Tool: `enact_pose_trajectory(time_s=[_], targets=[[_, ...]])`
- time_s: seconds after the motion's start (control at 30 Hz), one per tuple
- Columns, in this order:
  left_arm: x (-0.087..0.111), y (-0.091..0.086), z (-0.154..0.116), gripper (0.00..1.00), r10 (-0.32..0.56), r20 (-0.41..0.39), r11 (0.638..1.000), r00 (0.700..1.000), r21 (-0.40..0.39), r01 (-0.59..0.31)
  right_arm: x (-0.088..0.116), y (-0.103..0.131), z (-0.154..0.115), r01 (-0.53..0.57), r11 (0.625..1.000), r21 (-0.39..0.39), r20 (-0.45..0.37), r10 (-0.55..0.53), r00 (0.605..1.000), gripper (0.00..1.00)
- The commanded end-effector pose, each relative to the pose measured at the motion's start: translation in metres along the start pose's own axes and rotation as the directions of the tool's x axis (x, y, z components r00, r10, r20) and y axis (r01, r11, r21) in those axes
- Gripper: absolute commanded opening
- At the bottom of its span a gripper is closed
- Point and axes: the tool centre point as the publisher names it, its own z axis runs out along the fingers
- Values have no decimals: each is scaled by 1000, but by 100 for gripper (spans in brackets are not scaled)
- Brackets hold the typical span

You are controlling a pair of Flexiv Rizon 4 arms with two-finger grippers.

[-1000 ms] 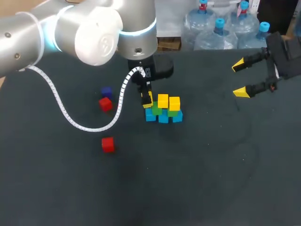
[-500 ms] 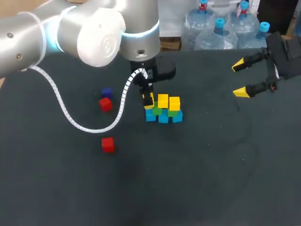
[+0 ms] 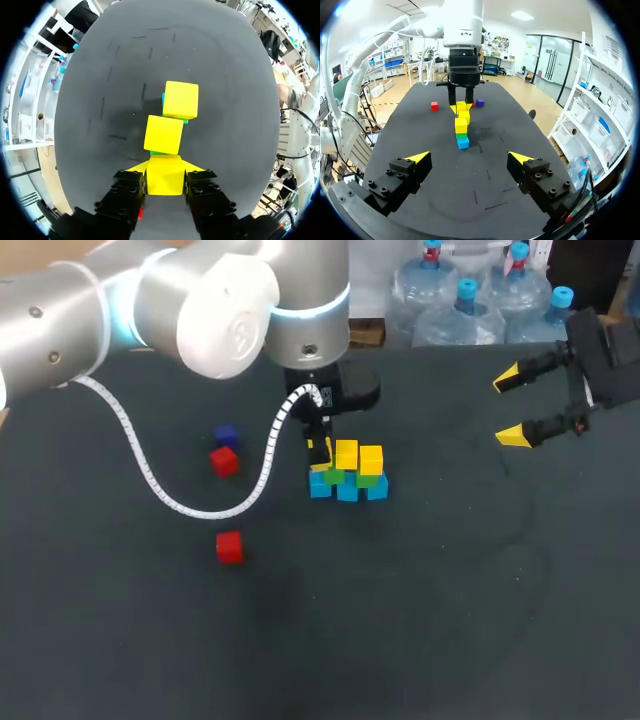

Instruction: Place the blue cubes, place green cubes on the blue cubes, place the yellow cubes on the green cubes, then place the red cubes on the yellow cubes, and place purple cube on the red cubes.

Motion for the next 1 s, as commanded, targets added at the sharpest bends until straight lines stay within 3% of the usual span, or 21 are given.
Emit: enact_pose_trajectory(time_s=[0.03,1.0], targets=[[-2,2,0,0,2,-5,1000,1000,5,-2,0,-1,1,1,1000,0,2,-1,1000,100],[-4,0,3,0,6,7,1000,1000,11,-6,0,-1,1,1,1000,0,2,-1,1000,100]])
